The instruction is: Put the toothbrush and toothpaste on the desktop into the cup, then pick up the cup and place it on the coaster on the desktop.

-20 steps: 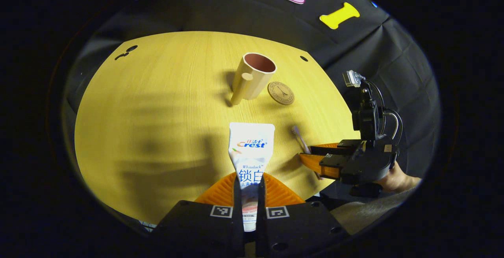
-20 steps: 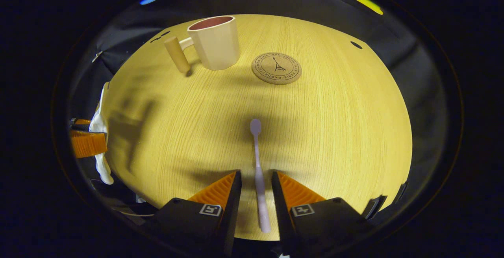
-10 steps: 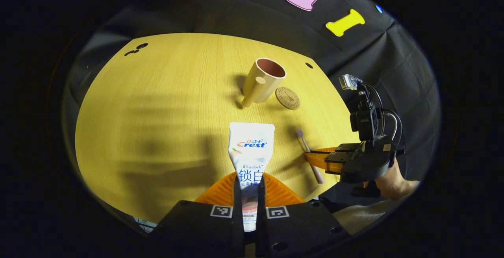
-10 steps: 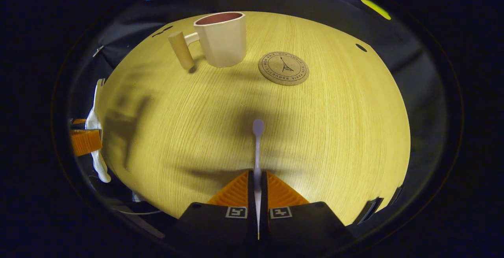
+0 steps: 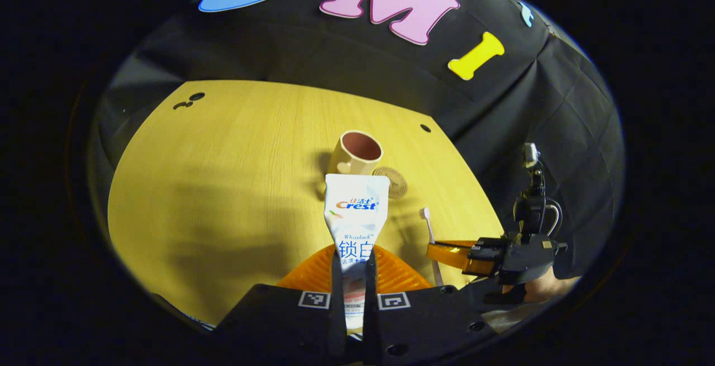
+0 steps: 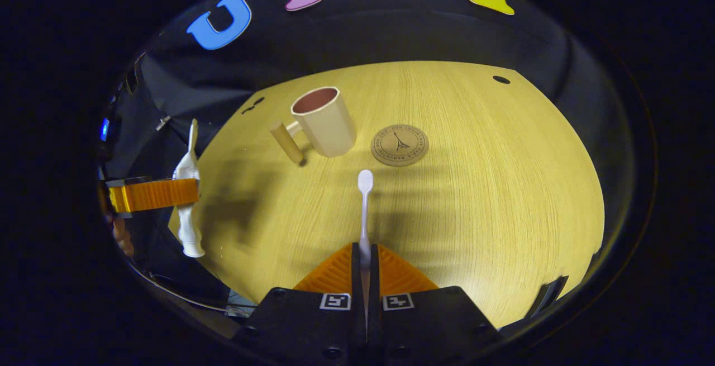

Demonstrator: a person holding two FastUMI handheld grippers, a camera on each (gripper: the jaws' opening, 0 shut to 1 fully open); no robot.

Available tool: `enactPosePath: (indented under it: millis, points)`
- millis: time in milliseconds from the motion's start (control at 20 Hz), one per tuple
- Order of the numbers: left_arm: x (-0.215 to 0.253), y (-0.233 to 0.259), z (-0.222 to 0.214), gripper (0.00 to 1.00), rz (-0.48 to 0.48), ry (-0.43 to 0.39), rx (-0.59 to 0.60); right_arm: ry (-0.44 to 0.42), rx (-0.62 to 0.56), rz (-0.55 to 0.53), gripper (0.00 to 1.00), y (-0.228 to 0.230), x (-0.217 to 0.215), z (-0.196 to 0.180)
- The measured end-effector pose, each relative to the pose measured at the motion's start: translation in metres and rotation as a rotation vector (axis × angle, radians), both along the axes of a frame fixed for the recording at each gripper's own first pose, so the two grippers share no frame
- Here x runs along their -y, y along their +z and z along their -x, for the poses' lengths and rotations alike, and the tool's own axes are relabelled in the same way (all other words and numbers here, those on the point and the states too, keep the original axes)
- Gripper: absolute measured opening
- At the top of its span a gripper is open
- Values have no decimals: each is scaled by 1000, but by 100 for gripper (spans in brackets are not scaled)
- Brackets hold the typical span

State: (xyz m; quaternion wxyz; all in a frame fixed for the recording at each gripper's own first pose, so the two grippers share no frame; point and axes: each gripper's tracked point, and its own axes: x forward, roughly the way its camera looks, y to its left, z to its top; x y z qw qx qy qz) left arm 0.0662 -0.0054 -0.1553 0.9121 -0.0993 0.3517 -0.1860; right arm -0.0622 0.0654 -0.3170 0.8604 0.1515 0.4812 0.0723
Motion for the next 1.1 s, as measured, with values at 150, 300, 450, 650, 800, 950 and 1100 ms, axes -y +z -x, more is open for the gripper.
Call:
enactPosePath:
  millis: [150,300,450,650,800,950,1100]
  points:
    - [8,19,-22,17,29,16,66,-30,45,-71,6,22,3,-9]
    - [19,45,-47,17,68,19,138,-57,73,-119,6,38,10,-12]
    - [31,70,-75,17,98,15,220,-92,95,-144,6,51,24,-9]
    - [50,103,-107,17,127,-18,332,-142,111,-159,6,60,46,-2]
    - [62,120,-133,16,125,-33,418,-176,112,-154,6,63,63,7]
    - [64,118,-157,16,92,-26,461,-219,114,-150,6,65,78,13]
    - [69,102,-181,16,87,-17,437,-263,122,-138,6,68,92,21]
